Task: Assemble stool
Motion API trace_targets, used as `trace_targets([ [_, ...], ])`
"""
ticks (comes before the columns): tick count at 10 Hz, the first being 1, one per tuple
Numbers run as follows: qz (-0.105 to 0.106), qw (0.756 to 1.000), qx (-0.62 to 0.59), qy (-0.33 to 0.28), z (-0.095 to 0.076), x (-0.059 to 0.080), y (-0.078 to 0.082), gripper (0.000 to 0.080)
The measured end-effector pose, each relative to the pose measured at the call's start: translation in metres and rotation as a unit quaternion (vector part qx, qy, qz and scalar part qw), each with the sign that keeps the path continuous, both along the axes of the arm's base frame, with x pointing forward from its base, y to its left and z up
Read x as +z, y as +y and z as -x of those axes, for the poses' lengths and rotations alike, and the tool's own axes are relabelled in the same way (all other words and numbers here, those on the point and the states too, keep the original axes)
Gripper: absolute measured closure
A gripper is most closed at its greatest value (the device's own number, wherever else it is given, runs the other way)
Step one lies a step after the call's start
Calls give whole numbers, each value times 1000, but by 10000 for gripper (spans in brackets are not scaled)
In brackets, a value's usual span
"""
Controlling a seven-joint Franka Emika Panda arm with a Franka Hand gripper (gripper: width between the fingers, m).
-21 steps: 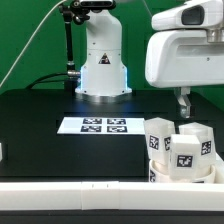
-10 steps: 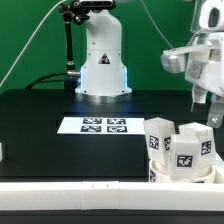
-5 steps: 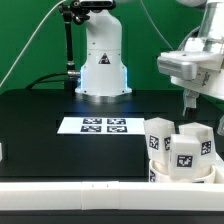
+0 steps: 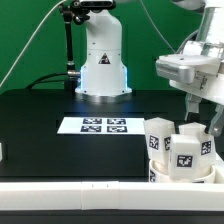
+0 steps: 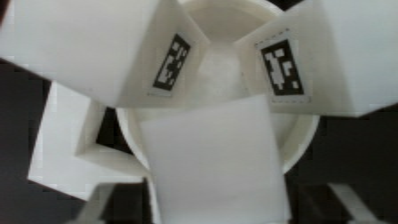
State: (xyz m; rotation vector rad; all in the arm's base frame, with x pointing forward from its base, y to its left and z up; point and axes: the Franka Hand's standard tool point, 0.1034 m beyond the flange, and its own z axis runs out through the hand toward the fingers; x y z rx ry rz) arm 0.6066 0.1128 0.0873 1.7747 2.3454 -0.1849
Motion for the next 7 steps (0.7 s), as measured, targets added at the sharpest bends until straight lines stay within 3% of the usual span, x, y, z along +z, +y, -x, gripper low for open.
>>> trace_targets([
  [3,2,997,-79,-1,0,0,-5,468],
  [5,8,972,-236,-4,0,-2,-9,468],
  [7,10,947,-321,-10,-4,-1,-10,468],
])
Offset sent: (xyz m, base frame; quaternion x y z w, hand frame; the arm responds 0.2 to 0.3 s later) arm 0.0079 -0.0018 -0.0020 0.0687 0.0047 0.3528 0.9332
